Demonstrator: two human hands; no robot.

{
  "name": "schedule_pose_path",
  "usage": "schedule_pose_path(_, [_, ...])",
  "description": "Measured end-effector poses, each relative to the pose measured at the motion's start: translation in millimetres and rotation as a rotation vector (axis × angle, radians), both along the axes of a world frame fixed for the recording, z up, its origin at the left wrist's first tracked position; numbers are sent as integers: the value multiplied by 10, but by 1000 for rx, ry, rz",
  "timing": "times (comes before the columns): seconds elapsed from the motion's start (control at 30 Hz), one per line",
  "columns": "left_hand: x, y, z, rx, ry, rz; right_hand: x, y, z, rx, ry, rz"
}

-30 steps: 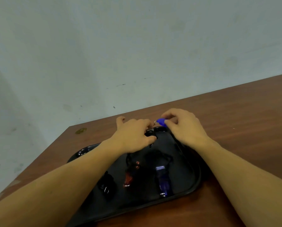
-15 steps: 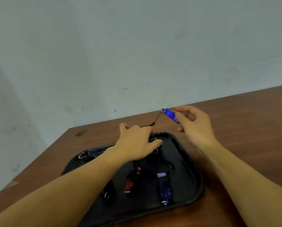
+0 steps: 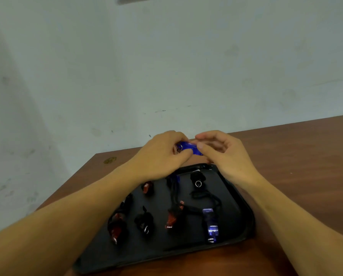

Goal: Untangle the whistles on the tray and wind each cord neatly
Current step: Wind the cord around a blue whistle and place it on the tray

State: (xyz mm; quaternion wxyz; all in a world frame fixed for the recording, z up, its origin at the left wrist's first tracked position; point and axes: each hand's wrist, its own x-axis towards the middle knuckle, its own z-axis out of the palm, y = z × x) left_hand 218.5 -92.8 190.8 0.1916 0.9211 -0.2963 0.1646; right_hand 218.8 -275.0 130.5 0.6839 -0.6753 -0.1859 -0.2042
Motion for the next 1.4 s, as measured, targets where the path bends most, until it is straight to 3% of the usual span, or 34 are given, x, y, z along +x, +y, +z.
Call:
schedule_pose_path(0.13, [-92, 157, 183, -50, -27, 25, -87, 167, 164, -10, 16, 36])
schedule_pose_path(0.4, [-217, 176, 731, -363, -155, 22, -182, 643, 417, -104, 197, 302])
schedule_pose_path(0.67, [-311, 612, 898, -222, -281, 162, -287, 575, 879, -40, 197, 135])
schedule_pose_path(0.87, [-465, 821, 797, -157, -194, 149, -409, 407, 1160, -256, 72, 6])
schedule_pose_path(1.03, [-692, 828, 726, -168, -74, -21, -584, 435, 1447, -433, -106, -56])
schedule_pose_path(1.27, [-961, 794, 651, -584, 121, -354, -626, 580, 1444, -406, -111, 52])
schedule_pose_path(1.4, [-840, 824, 532, -795, 107, -341, -497, 667, 1207, -232, -3, 82])
